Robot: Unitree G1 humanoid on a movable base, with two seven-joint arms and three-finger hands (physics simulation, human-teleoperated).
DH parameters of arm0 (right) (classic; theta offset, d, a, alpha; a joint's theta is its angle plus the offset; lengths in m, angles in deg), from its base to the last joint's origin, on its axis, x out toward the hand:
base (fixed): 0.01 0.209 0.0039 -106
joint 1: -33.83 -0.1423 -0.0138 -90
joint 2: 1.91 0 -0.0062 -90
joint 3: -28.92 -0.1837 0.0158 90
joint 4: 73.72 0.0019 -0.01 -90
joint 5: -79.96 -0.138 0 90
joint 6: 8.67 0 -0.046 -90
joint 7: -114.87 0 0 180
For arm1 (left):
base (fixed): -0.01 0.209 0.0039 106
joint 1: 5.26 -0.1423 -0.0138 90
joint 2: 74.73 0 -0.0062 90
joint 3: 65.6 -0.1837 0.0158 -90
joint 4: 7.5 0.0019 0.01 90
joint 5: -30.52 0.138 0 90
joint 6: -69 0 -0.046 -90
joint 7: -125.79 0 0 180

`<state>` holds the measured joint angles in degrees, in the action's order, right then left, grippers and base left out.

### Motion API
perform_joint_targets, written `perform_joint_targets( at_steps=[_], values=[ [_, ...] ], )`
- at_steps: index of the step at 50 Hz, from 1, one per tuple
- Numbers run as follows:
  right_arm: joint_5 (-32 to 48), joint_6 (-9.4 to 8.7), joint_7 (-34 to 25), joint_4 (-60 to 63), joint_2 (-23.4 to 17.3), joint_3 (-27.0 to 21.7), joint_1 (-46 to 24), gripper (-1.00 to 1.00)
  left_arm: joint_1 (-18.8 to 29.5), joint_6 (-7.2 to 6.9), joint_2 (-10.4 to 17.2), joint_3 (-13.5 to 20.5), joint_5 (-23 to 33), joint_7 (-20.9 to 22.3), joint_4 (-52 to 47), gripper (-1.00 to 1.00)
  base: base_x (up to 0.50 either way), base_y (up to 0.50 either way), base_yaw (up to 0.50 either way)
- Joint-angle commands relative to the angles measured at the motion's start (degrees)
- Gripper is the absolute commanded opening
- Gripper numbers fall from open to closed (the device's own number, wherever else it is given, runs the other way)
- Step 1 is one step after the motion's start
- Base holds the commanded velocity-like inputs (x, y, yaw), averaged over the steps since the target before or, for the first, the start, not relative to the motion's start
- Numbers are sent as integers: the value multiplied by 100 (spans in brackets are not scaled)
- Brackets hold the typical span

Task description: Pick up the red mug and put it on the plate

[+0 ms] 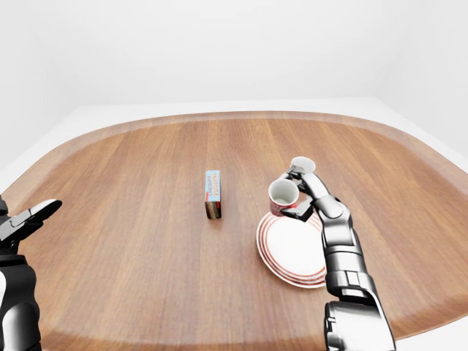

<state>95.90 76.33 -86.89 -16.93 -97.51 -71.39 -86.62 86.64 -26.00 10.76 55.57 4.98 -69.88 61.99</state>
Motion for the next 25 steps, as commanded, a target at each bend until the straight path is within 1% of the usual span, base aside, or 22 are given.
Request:
perform_joint_targets(
  at_steps=[1, 3, 4, 6, 7, 13, 17, 22, 25],
  values=[
    [-645, 224, 93, -740, -820, -579, 288, -100, 18, 0, 8, -10, 28, -5, 16, 100, 0, 0, 0],
    [-708, 384, 165, -990, -861, -575, 316, -100, 17, 0, 12, -8, 28, -5, 9, 100, 0, 0, 0],
    [-756, 582, 196, -1285, -894, -583, 303, -100, 10, 0, 13, -1, 18, -14, -23, 100, 0, 0, 0],
    [-835, 835, 273, -1708, -940, -556, 243, -100, 11, 0, 7, -7, 30, -5, -9, 100, 0, 0, 0],
    [-858, 1000, 327, -1988, -964, -531, 214, -100, 15, 0, 10, -9, 35, -4, -6, 100, 0, 0, 0],
    [-1069, 1000, 455, -2784, -1033, -407, 90, -100, 7, 0, 6, -2, 34, -3, -19, 100, 0, 0, 0],
    [-1081, 1000, 569, -3359, -981, -280, -24, -100, 11, 0, -1, -18, 47, 19, 25, 100, 0, 0, 0],
    [-1074, 1000, 684, -3762, -881, -166, -67, -100, 10, 0, -5, -31, 67, 18, 37, 100, 0, 0, 0],
    [-1114, 1000, 676, -3803, -891, -168, -99, -100, 1, 0, -6, -21, 55, 13, 1, 100, 0, 0, 0]
  ],
)
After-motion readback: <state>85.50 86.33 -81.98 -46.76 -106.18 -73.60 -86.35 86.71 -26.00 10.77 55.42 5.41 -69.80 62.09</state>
